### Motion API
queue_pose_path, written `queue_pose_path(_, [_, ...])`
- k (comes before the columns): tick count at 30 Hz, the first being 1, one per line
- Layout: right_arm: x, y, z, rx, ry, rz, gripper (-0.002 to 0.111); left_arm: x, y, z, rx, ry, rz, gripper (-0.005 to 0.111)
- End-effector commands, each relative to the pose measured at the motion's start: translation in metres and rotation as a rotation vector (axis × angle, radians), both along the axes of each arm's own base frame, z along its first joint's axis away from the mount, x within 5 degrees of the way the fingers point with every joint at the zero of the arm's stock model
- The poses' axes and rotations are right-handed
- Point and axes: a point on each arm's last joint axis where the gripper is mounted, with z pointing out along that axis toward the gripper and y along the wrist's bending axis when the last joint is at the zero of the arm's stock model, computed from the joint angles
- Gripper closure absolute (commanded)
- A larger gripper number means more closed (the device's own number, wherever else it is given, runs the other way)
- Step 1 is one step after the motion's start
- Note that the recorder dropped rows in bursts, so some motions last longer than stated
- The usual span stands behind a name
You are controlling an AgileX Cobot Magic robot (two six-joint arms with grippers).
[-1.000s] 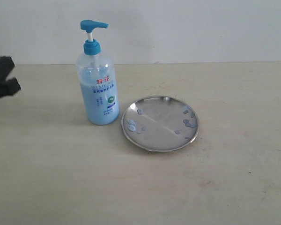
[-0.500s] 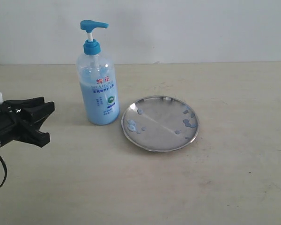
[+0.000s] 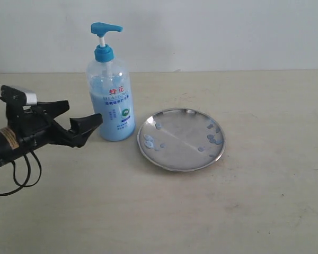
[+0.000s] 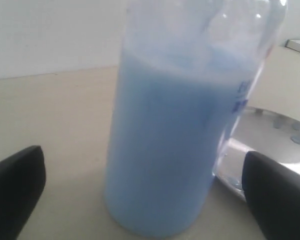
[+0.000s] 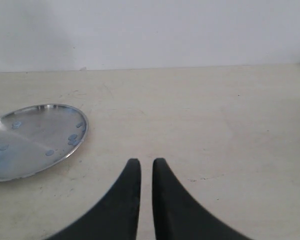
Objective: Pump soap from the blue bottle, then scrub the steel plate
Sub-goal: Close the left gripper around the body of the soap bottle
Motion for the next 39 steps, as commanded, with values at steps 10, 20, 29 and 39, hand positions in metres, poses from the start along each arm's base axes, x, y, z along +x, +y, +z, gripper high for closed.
queue_pose_path(10, [0.0,0.0,0.001,-0.004,-0.013,-0.001,0.108,0.029,-0.051,-0.006,0.005,-0.109,-0.135,-0.002])
queue_pose_path(20, [0.0,0.0,0.001,-0.004,-0.013,-0.001,0.108,0.057,-0.067,-0.018,-0.052,-0.132,-0.012,-0.002])
queue_pose_path(29, [0.0,0.0,0.001,-0.004,-0.013,-0.001,0.108,0.064,-0.061,-0.027,-0.069,-0.111,0.072,0.025])
queue_pose_path(39, [0.0,0.0,0.001,-0.004,-0.015,-0.001,0.108,0.065,-0.062,-0.026,-0.05,-0.134,0.069,0.087])
